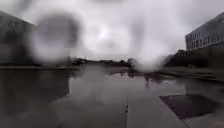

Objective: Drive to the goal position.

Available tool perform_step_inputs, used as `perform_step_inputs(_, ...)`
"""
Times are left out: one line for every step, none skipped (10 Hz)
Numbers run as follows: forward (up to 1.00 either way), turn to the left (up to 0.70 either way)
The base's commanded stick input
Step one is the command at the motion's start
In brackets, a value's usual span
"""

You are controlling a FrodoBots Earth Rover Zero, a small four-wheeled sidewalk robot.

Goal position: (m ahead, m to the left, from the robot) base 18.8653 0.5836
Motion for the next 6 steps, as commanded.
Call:
perform_step_inputs(0.7,0.0)
perform_step_inputs(0.7,0.0)
perform_step_inputs(0.7,0.0)
perform_step_inputs(0.7,0.0)
perform_step_inputs(0.7,0.0)
perform_step_inputs(0.7,0.0)
